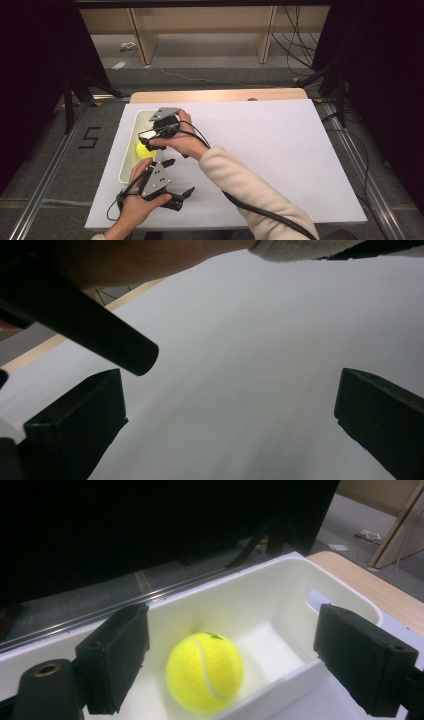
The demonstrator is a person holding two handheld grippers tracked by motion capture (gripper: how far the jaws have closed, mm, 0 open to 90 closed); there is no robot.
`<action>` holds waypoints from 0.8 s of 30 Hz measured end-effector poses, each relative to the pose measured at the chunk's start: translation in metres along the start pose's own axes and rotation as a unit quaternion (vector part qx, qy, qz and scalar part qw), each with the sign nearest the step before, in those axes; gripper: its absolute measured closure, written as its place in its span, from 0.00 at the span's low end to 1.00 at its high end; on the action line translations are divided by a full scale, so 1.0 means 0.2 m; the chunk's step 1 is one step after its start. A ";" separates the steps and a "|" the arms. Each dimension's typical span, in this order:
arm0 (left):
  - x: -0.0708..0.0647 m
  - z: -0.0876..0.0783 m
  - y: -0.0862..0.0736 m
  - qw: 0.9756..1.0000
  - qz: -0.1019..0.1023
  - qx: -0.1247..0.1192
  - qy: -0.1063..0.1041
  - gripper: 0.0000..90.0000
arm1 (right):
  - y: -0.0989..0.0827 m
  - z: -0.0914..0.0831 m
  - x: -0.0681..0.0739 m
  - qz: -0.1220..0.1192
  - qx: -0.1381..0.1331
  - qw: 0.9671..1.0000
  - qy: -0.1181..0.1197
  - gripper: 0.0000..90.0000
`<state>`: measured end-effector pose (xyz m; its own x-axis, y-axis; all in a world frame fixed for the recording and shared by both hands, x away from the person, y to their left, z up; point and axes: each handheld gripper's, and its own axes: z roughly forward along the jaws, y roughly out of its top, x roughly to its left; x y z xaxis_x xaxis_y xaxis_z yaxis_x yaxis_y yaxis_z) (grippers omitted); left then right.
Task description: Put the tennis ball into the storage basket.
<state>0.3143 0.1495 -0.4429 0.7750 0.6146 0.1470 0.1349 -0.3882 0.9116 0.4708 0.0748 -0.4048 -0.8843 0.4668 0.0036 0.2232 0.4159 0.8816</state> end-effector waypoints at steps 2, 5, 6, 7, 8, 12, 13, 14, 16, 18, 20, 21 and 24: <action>0.00 0.00 0.00 1.000 0.000 0.000 0.000 0.00 | -0.01 -0.02 -0.01 0.005 -0.002 1.000 -0.003 0.17; 0.00 0.00 0.00 1.000 -0.001 0.000 0.000 0.00 | -0.02 -0.06 -0.03 0.008 -0.004 1.000 -0.007 0.17; 0.00 0.00 0.00 1.000 0.000 0.000 0.000 0.00 | -0.02 -0.06 -0.03 0.008 -0.004 1.000 -0.007 0.17; 0.00 0.00 0.00 1.000 0.000 0.000 0.000 0.00 | -0.03 -0.07 -0.04 0.009 -0.003 1.000 -0.008 0.17; 0.00 0.00 0.00 1.000 0.000 0.000 0.000 0.00 | -0.03 -0.08 -0.04 0.011 -0.004 1.000 -0.010 0.17; 0.00 0.00 0.00 1.000 0.000 0.000 0.001 0.00 | -0.06 -0.14 -0.07 0.013 -0.005 1.000 -0.015 0.17; 0.00 0.00 0.00 1.000 0.002 0.000 0.002 0.00 | -0.06 -0.15 -0.07 0.014 -0.004 1.000 -0.016 0.17; 0.00 0.00 0.00 1.000 0.001 0.000 0.002 0.00 | -0.07 -0.16 -0.07 0.014 -0.005 1.000 -0.017 0.17; 0.00 0.00 0.00 1.000 0.001 0.000 0.002 0.00 | -0.08 -0.18 -0.08 0.015 -0.005 1.000 -0.020 0.17; 0.00 0.00 0.00 1.000 -0.001 0.000 0.001 0.00 | -0.08 -0.20 -0.09 0.015 -0.006 1.000 -0.022 0.17; 0.00 0.00 0.00 1.000 -0.002 0.000 0.001 0.00 | -0.09 -0.21 -0.09 0.016 -0.007 1.000 -0.023 0.17; 0.00 0.00 0.00 1.000 -0.001 0.001 0.001 0.00 | -0.10 -0.23 -0.10 0.019 -0.009 0.999 -0.024 0.17; 0.00 0.00 0.00 1.000 -0.001 0.000 0.001 0.00 | -0.11 -0.25 -0.11 0.021 -0.010 0.999 -0.027 0.17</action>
<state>0.3144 0.1503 -0.4431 0.7732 0.6173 0.1454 0.1376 -0.3871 0.9117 0.4640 0.0159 -0.4006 -0.8509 0.5250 0.0157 0.2506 0.3795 0.8906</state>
